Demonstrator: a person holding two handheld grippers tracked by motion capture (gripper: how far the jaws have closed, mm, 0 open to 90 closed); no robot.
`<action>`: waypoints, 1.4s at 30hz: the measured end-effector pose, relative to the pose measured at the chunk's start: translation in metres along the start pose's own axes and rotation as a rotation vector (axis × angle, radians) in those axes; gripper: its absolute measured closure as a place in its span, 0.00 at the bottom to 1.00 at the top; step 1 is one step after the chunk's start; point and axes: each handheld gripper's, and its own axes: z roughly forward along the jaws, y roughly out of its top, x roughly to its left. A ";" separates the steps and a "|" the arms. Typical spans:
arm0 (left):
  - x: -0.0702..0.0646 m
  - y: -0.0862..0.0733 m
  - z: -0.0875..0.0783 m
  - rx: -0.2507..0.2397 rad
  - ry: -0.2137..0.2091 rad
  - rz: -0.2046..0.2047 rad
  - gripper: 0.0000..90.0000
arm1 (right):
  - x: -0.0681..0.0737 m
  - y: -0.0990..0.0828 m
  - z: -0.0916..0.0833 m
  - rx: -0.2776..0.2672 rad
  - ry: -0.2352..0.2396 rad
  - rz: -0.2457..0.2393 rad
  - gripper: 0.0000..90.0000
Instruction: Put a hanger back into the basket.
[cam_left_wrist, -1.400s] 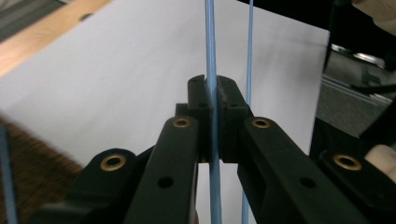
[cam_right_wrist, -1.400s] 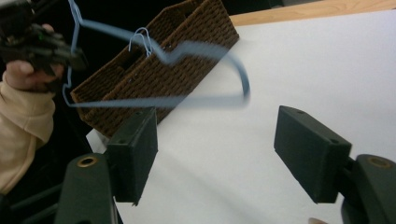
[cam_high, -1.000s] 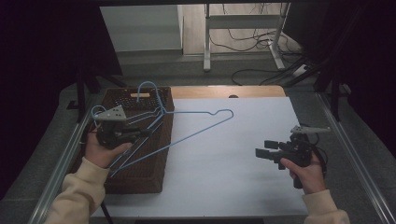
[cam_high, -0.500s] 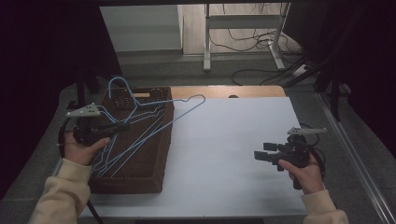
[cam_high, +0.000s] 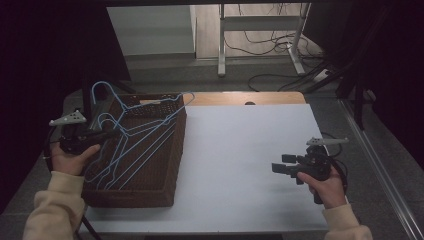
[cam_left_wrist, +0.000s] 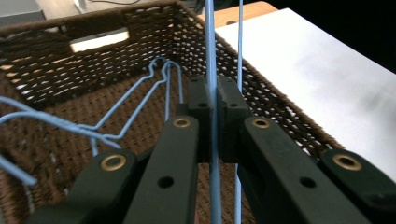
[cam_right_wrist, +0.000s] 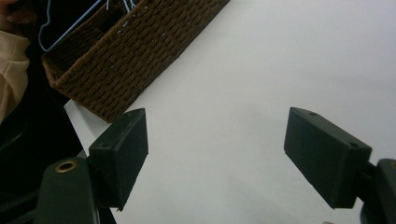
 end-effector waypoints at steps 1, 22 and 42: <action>0.002 -0.001 0.000 -0.002 0.003 -0.005 0.96 | 0.000 0.000 0.000 0.003 0.001 -0.001 0.24; 0.026 -0.017 0.004 0.015 0.072 -0.074 0.96 | -0.002 -0.003 0.000 0.013 0.001 0.003 0.24; 0.029 -0.033 0.030 0.130 0.023 -0.106 0.95 | -0.003 -0.003 0.001 0.019 0.004 0.003 0.25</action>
